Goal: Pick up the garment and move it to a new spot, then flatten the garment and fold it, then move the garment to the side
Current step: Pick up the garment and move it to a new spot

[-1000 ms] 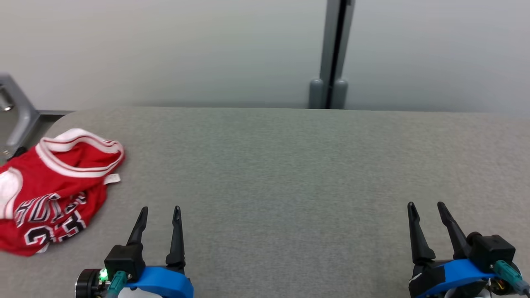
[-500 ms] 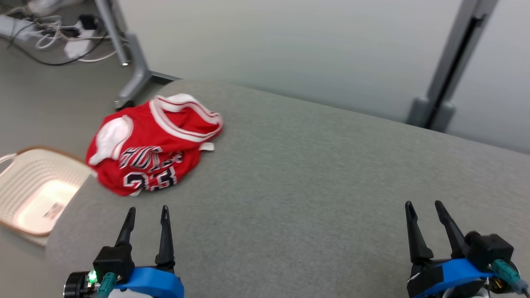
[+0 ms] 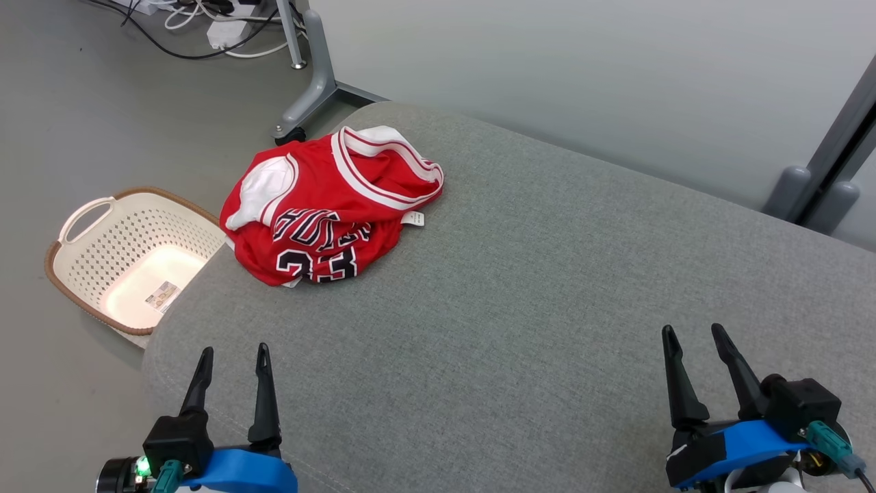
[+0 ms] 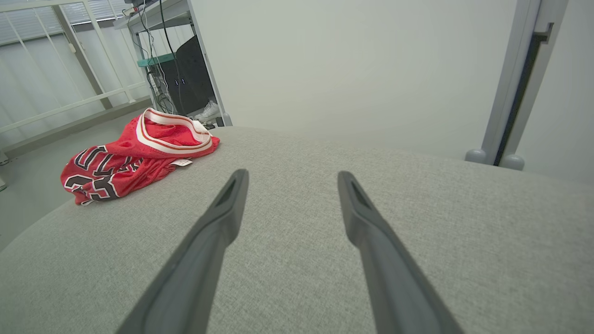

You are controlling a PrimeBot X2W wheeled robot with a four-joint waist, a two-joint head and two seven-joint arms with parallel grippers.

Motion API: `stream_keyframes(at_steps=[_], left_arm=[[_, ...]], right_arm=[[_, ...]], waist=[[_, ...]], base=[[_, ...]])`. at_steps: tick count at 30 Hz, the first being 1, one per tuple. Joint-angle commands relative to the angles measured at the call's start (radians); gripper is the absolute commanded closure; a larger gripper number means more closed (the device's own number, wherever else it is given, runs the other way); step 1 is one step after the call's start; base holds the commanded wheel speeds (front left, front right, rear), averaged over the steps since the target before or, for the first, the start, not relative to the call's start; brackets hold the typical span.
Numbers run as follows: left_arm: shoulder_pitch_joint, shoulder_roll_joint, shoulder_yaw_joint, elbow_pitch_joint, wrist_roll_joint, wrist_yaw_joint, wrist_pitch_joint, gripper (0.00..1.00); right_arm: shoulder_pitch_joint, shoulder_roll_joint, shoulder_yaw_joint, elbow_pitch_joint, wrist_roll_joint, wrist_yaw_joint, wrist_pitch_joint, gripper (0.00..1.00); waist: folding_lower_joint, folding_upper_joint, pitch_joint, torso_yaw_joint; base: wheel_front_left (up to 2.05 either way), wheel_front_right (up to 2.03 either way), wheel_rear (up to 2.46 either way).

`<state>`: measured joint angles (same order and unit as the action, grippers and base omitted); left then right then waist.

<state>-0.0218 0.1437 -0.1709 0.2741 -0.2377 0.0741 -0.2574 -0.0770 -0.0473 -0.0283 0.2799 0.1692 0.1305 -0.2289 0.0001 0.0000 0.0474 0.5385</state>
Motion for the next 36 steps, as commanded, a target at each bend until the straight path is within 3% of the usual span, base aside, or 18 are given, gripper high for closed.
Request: stream_keyframes(at_steps=[1, 9, 19, 26, 31, 36], left_arm=[[0.011, 0.001, 0.006, -0.008, -0.007, 0.005, -0.005, 0.0], [-0.047, -0.002, 0.033, -0.046, -0.065, -0.011, 0.05, 0.0], [-0.313, 0.078, 0.166, -0.173, -0.228, -0.003, 0.316, 0.0], [-0.472, 0.187, 0.227, -0.007, -0.27, 0.014, 0.481, 0.0], [-0.522, 0.244, 0.237, 0.125, -0.296, -0.018, 0.548, 0.0], [-0.541, 0.278, 0.244, 0.236, -0.308, -0.002, 0.61, 0.0]], right_arm=[[-0.005, -0.005, 0.003, 0.002, -0.004, 0.0, 0.005, 0.0], [0.008, -0.006, -0.007, -0.002, -0.005, 0.0, 0.004, 0.0], [-0.025, -0.005, -0.032, -0.077, -0.04, 0.0, 0.029, 0.0], [-0.072, -0.005, -0.015, -0.141, -0.076, 0.0, 0.028, 0.0], [-0.103, -0.005, -0.009, -0.175, -0.097, 0.0, 0.03, 0.0], [-0.129, -0.005, -0.008, -0.198, -0.105, 0.0, 0.033, 0.0]], waist=[[-0.0001, 0.0, 0.002, 0.0], [-0.0001, 0.0, 0.008, -0.001], [-0.0001, 0.0, 0.111, -0.068], [-0.0001, 0.0, 0.245, -0.175], [-0.0001, 0.0, 0.333, -0.249], [-0.0001, 0.0, 0.397, -0.307]], base=[[0.0, 0.0, 0.0], [0.0, 0.0, 0.0], [0.0, 0.0, 0.0], [0.0, 0.0, 0.0], [0.0, 0.0, 0.0], [0.0, 0.0, 0.0]])
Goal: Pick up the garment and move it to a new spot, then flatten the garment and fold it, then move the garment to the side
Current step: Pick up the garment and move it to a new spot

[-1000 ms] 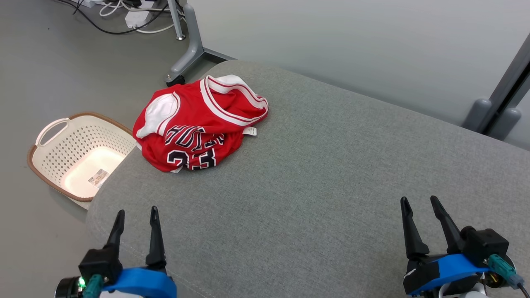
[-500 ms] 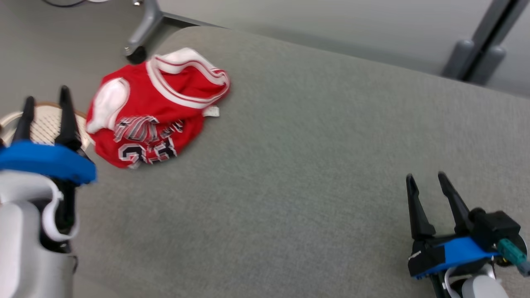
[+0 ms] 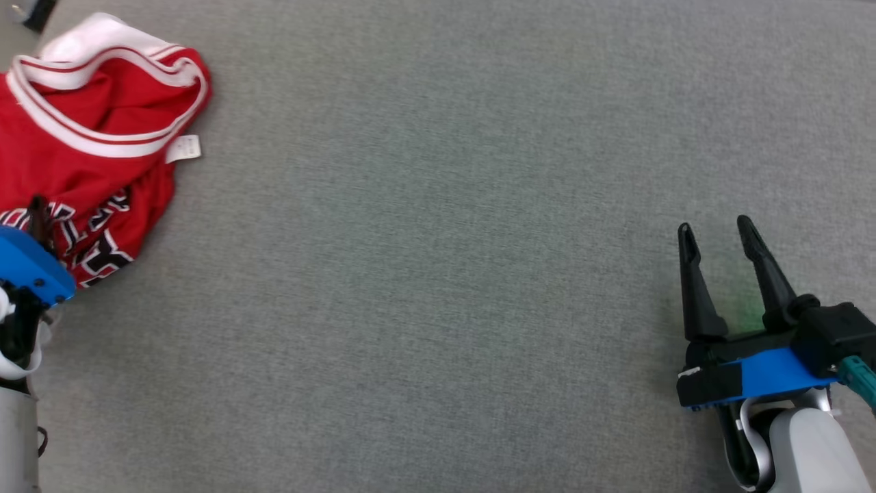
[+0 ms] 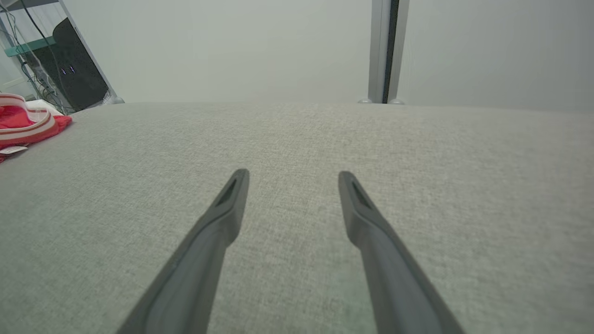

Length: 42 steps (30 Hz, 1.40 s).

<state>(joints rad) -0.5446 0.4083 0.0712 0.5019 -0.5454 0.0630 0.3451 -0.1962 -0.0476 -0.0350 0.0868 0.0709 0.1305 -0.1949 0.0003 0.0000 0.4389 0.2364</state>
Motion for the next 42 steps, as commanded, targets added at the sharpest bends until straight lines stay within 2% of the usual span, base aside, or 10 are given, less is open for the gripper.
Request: stream_keyframes(at_steps=[1, 6, 7, 8, 12, 16, 26, 30, 34, 42], left_arm=[[-0.018, 0.015, 0.001, 0.026, 0.0, 0.019, 0.023, 0.0], [-0.017, 0.002, 0.015, 0.074, -0.031, 0.045, 0.087, 0.0], [-0.014, 0.005, 0.012, 0.078, -0.029, 0.043, 0.087, 0.65], [-0.004, 0.002, 0.004, 0.088, -0.034, 0.035, 0.106, 1.0], [0.018, 0.011, -0.001, 0.1, -0.057, 0.013, 0.154, 1.0], [0.014, 0.033, 0.008, 0.067, -0.07, -0.01, 0.155, 1.0], [-0.091, 0.102, -0.042, -0.163, -0.019, -0.084, 0.114, 1.0], [-0.166, 0.1, -0.082, -0.285, -0.007, -0.117, 0.118, 1.0], [-0.233, 0.074, -0.134, -0.41, -0.011, -0.134, 0.132, 1.0], [-0.256, 0.001, -0.256, -0.575, -0.066, -0.163, 0.204, 1.0]], right_arm=[[-0.013, -0.005, -0.005, -0.006, -0.007, 0.0, -0.002, 0.0], [-0.026, -0.005, -0.001, -0.009, 0.008, 0.0, -0.005, 0.0], [-0.028, -0.005, 0.0, -0.008, 0.01, 0.0, -0.006, 0.0], [-0.029, -0.005, 0.002, -0.004, 0.012, 0.0, -0.007, 0.0], [-0.031, -0.005, 0.005, 0.012, 0.027, 0.0, -0.013, 0.0], [-0.021, -0.005, -0.002, 0.034, 0.042, 0.0, -0.023, 0.0], [0.037, -0.005, 0.005, 0.116, 0.116, 0.0, -0.059, 0.0], [0.062, -0.005, 0.011, 0.137, 0.139, 0.0, -0.065, 0.0], [0.081, -0.005, 0.016, 0.145, 0.156, 0.0, -0.069, 0.0], [0.095, -0.005, 0.035, 0.147, 0.176, 0.0, -0.071, 0.0]], waist=[[-0.0003, 0.0, 0.012, -0.012], [-0.0003, 0.0, 0.039, -0.042], [-0.0003, 0.0, 0.041, -0.046], [-0.0003, 0.0, 0.041, -0.05], [-0.0003, 0.0, 0.022, -0.059], [-0.0003, 0.0, -0.027, -0.055], [-0.0003, 0.0, -0.244, -0.039], [-0.0003, 0.0, -0.31, -0.058], [-0.0003, 0.0, -0.353, -0.098], [-0.0003, 0.0, -0.38, -0.22]], base=[[0.0, 0.0, 0.0], [0.0, 0.0, 0.0], [0.0, 0.0, 0.0], [0.0, 0.0, 0.0], [0.0, 0.0, 0.0], [0.0, 0.0, 0.0], [0.0, 0.0, 0.0], [0.0, 0.0, 0.0], [0.0, 0.0, 0.0], [0.0, 0.0, 0.0]])
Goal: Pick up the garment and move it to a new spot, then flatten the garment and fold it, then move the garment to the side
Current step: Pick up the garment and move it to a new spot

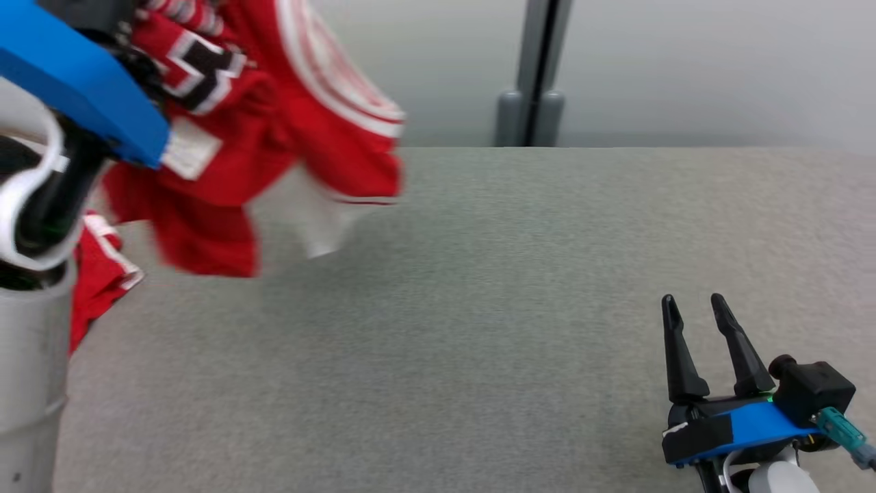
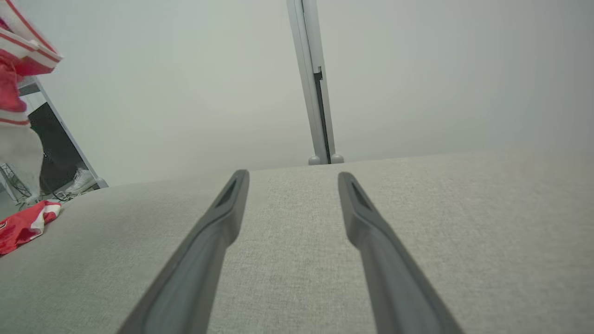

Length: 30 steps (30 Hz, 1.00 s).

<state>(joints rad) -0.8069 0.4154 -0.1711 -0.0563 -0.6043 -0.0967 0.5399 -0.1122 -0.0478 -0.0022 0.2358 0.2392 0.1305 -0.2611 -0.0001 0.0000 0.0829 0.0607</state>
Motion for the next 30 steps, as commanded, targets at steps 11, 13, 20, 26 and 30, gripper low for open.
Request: stream_keyframes(at_steps=[11, 13, 20, 26, 30], left_arm=[[0.186, -0.069, -0.173, 0.016, 0.024, -0.015, -0.033, 1.0], [0.236, -0.085, -0.212, 0.086, 0.063, -0.014, -0.087, 1.0], [0.337, -0.133, -0.291, 0.311, 0.162, 0.011, -0.257, 0.0], [0.374, -0.183, -0.275, 0.433, 0.172, 0.049, -0.443, 0.0], [0.418, -0.204, -0.235, 0.431, 0.148, 0.051, -0.597, 0.0]], right_arm=[[-0.015, -0.004, 0.01, -0.015, 0.028, 0.0, -0.005, 0.0], [-0.018, -0.004, 0.012, -0.009, 0.037, 0.0, -0.005, 0.0], [-0.035, -0.004, 0.02, -0.019, 0.052, 0.0, -0.005, 0.0], [-0.024, -0.004, 0.006, -0.02, 0.051, 0.0, -0.005, 0.0], [-0.01, -0.004, 0.001, -0.022, 0.039, 0.0, -0.005, 0.0]], waist=[[0.0001, 0.0, 0.025, -0.227], [0.0001, 0.0, 0.032, -0.253], [0.0001, 0.0, 0.057, -0.307], [0.0001, 0.0, 0.067, -0.301], [0.0001, 0.0, 0.059, -0.271]], base=[[0.0, 0.0, 0.0], [0.0, 0.0, 0.0], [0.0, 0.0, 0.0], [0.0, 0.0, 0.0], [0.0, 0.0, 0.0]])
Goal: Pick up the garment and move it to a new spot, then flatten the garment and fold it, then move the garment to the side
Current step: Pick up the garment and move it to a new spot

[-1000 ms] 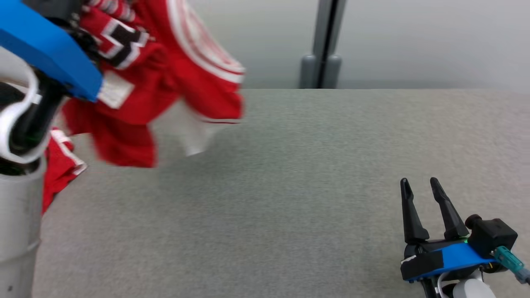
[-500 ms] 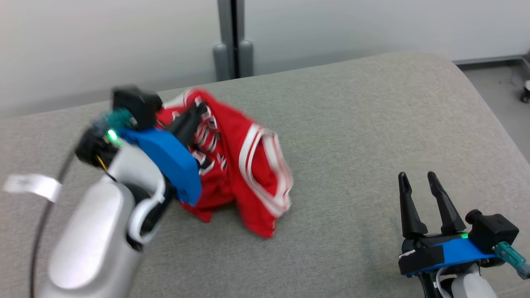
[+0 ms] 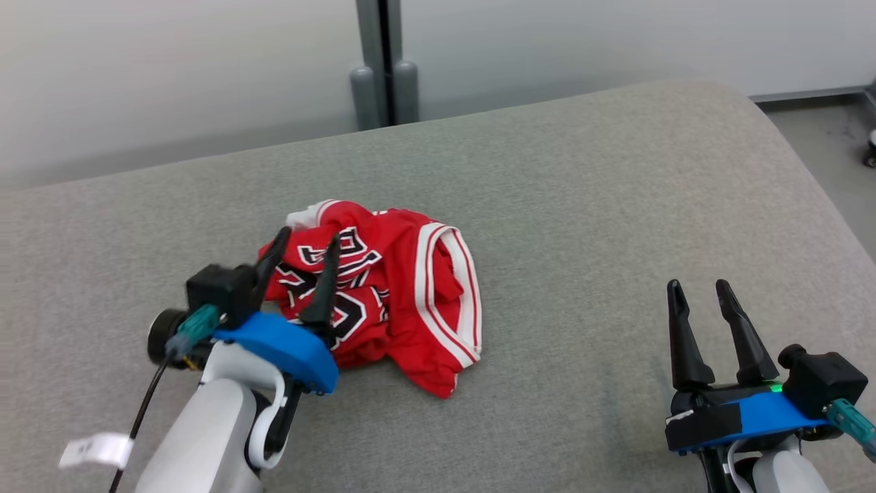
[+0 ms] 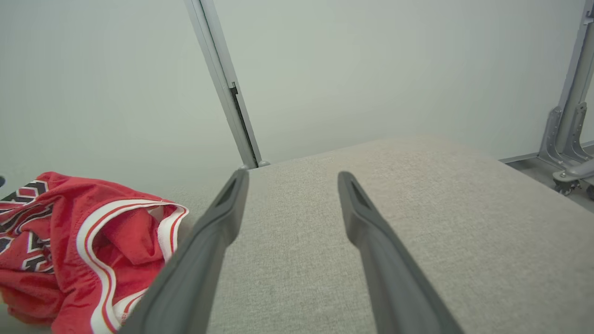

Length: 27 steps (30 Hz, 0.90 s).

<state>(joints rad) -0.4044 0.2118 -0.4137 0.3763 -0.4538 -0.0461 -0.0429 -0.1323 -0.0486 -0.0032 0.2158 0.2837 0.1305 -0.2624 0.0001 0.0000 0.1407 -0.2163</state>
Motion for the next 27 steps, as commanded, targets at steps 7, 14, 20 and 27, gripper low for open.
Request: stream_keyframes(at_steps=[7, 14, 20, 27], left_arm=[[0.111, -0.013, 0.079, -0.036, -0.015, 0.027, -0.204, 0.0], [0.229, -0.022, 0.194, -0.114, 0.039, 0.06, -0.223, 0.0], [0.307, -0.009, 0.248, -0.094, 0.093, 0.059, -0.223, 0.0], [0.344, -0.012, 0.282, -0.084, 0.125, 0.037, -0.223, 0.0]], right_arm=[[0.026, -0.004, -0.018, 0.003, -0.035, 0.0, -0.004, 0.0], [0.038, -0.004, -0.023, -0.002, -0.062, 0.0, 0.018, 0.0], [0.055, -0.004, -0.024, 0.003, -0.066, 0.0, 0.043, 0.0], [0.076, -0.004, -0.02, 0.02, -0.048, 0.0, 0.064, 0.0]], waist=[[-0.0001, 0.0, -0.03, 0.082], [-0.0001, 0.0, -0.052, 0.153], [-0.0001, 0.0, -0.066, 0.18], [-0.0001, 0.0, -0.074, 0.195]], base=[[0.0, 0.0, 0.0], [0.0, 0.0, 0.0], [0.0, 0.0, 0.0], [0.0, 0.0, 0.0]])
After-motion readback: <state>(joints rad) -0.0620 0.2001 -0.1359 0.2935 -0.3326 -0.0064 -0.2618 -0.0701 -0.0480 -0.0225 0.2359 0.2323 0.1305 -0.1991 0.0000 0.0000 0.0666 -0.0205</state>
